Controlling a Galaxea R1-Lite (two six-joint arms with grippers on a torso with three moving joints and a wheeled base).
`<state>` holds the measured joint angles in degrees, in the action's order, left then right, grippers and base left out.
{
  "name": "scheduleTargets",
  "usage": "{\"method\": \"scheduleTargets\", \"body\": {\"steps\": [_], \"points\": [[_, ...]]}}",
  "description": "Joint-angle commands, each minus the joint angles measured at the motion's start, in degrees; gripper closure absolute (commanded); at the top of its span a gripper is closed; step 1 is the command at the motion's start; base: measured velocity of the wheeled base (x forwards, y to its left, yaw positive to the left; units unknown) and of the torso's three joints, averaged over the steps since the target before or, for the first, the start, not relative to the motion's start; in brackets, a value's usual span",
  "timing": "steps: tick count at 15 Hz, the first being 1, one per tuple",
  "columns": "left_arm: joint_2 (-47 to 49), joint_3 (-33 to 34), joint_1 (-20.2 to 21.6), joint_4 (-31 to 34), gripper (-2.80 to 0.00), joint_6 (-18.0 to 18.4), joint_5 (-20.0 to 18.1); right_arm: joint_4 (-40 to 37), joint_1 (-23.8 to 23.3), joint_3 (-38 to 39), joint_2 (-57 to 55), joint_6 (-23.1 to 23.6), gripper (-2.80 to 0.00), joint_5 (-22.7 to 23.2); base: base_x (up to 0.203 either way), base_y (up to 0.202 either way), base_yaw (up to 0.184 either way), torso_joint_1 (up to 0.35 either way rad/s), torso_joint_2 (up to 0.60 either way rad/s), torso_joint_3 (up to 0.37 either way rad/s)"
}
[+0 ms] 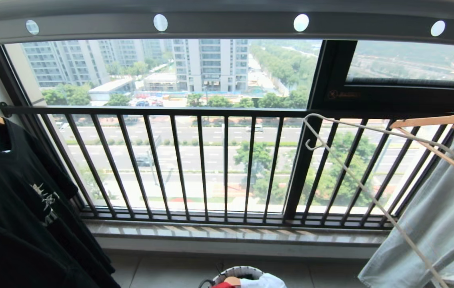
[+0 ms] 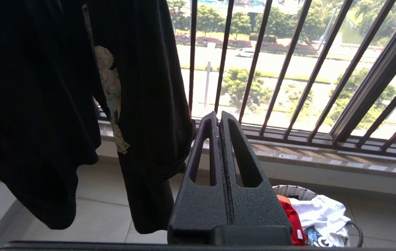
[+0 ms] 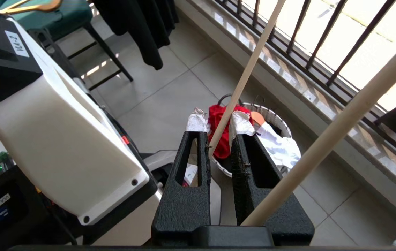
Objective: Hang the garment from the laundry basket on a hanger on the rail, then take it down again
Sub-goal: Pick up the clothes rack on the clothesline
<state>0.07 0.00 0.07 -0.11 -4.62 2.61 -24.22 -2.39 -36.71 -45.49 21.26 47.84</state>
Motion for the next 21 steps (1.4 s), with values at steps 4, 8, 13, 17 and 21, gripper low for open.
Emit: {"method": "scheduleTargets", "body": {"steps": [4,8,13,17,21], "points": [[0.0,0.0,0.0,0.0,0.00,0.0,0.0,8.6,11.6,4.5,-12.5,7.3,0.00,0.7,0.000,0.000,0.000,0.000,0.00,0.000],[0.0,0.0,0.0,-0.1,0.00,0.0,0.0,16.4,13.9,3.6,-22.6,10.1,0.00,0.4,0.000,0.000,0.000,0.000,0.00,0.000],[0.0,0.0,0.0,-0.1,0.00,0.0,0.0,19.5,13.7,4.4,-30.2,12.7,0.00,0.3,0.000,0.000,0.000,0.000,0.00,0.000],[0.0,0.0,0.0,-0.1,0.00,0.0,0.0,19.6,12.9,4.5,-30.2,12.8,0.00,0.2,0.000,0.000,0.000,0.000,0.00,0.000],[0.0,0.0,0.0,0.0,0.00,0.0,0.0,19.7,11.7,4.4,-30.0,12.8,0.00,0.2,0.000,0.000,0.000,-0.067,0.14,0.076]]}}
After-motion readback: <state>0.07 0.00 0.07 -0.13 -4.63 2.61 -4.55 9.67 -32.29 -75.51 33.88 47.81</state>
